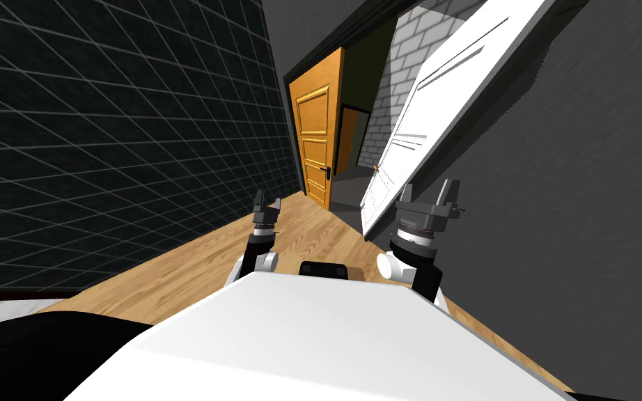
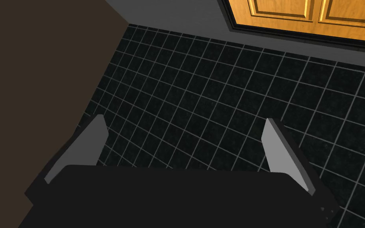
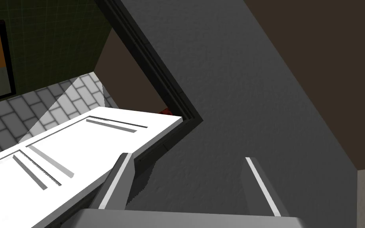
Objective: Push the door open
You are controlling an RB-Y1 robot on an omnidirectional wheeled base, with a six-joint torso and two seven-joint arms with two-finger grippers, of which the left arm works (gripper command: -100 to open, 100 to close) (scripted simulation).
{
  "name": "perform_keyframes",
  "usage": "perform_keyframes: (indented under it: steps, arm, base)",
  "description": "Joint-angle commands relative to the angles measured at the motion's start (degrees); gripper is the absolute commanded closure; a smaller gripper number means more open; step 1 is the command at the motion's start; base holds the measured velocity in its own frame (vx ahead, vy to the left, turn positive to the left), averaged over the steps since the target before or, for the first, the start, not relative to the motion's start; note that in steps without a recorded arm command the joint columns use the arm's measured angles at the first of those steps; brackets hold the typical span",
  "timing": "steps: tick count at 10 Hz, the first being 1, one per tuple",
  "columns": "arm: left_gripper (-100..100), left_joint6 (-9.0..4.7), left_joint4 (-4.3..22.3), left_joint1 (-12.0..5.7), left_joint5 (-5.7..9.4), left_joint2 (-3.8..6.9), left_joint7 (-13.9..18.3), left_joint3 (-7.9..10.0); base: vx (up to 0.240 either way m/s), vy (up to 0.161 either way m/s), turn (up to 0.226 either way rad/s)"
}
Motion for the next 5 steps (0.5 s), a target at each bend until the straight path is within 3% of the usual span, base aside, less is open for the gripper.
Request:
perform_keyframes:
  steps: [1,5]
  arm:
    - [-100,0.04,1.76,-1.17,-0.08,0.35,0.14,-0.33]
    - [-100,0.12,5.81,-3.87,-0.27,1.0,0.47,-1.1]
  base:
    - [0.051,-0.077,-0.058]
    - [0.16,0.064,-0.019]
